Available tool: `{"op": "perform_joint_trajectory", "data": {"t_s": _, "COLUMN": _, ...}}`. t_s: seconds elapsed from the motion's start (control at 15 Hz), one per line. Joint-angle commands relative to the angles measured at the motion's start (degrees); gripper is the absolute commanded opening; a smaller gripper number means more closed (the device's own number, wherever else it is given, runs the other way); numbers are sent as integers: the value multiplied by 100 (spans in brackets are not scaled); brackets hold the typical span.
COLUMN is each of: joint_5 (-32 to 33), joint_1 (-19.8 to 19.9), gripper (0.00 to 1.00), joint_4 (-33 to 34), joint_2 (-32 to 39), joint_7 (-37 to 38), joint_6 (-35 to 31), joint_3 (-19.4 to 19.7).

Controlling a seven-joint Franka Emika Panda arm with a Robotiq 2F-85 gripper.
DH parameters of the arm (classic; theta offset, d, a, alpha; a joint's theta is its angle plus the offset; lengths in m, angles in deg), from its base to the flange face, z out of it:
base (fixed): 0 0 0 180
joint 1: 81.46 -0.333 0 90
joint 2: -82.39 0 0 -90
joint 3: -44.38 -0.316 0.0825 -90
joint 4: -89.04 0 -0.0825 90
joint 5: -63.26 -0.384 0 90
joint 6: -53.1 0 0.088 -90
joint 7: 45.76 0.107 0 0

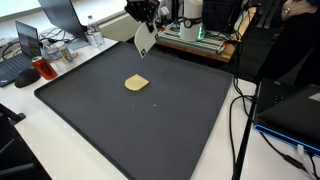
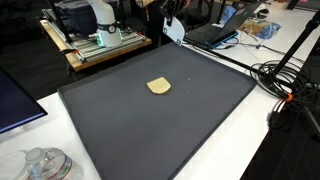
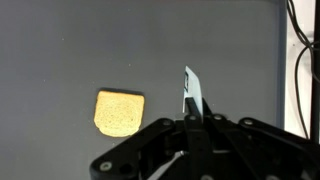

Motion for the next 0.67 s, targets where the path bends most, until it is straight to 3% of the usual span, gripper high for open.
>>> {"op": "perform_joint_trajectory", "data": {"t_s": 0.0, "joint_5": -601, "joint_1": 224, "gripper": 1, "joint_4": 166, "joint_2": 268, "joint_7": 391, "joint_6": -51, "joint_3": 186}}
{"op": "perform_joint_trajectory", "data": {"t_s": 0.33, "joint_5": -1175, "joint_1": 323, "gripper": 1, "joint_4": -340, "joint_2": 156, "joint_7": 898, "joint_6": -1438, "joint_3": 317}}
{"op": "perform_joint_trajectory", "data": {"t_s": 0.4, "joint_5": -902, "joint_1": 318, "gripper": 4, "joint_4": -83, "joint_2": 274, "joint_7": 688, "joint_6": -966, "joint_3": 307}}
{"op": "perform_joint_trajectory", "data": {"t_s": 0.6, "joint_5": -990, "joint_1": 319, "gripper": 4, "joint_4": -204, "joint_2": 273, "joint_7": 829, "joint_6": -1321, "joint_3": 313}}
